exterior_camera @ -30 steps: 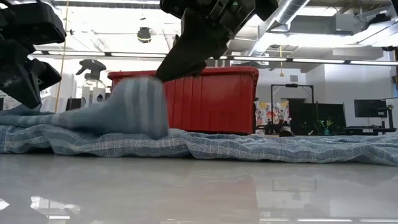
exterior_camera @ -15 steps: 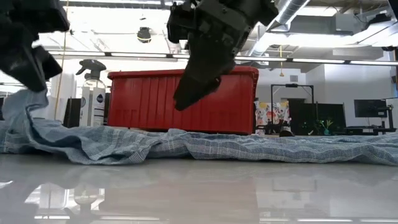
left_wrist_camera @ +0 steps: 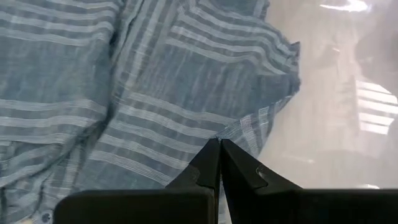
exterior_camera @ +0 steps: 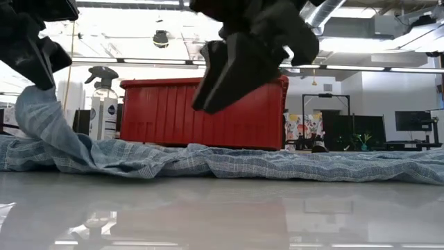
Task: Fold Laundry from Bin
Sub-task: Fold the light blue shirt
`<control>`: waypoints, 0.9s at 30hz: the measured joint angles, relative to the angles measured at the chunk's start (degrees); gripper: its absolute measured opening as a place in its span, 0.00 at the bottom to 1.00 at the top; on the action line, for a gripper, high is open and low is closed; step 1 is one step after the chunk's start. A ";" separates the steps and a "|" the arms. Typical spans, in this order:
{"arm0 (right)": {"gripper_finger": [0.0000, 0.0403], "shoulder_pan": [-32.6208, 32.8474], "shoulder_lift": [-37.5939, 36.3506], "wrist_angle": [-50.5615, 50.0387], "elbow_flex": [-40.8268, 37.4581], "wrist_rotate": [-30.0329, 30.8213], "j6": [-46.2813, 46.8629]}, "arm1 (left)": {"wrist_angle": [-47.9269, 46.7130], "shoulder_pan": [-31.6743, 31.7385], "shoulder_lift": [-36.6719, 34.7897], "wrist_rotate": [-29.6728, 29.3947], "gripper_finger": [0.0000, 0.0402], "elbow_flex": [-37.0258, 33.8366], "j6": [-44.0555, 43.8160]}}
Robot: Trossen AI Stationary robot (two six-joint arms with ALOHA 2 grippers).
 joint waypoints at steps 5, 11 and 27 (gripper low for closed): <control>0.58 -0.27 2.12 0.68 -0.07 0.75 -3.41 | -0.28 0.00 0.02 -1.09 0.00 -0.22 -0.04; 0.58 0.48 5.87 2.67 -0.04 2.80 -5.62 | -0.71 0.02 0.04 -1.39 0.00 -0.24 -0.41; 0.50 0.00 5.66 3.35 0.00 4.48 -7.62 | -1.15 0.02 0.04 -4.21 0.00 -0.28 -0.63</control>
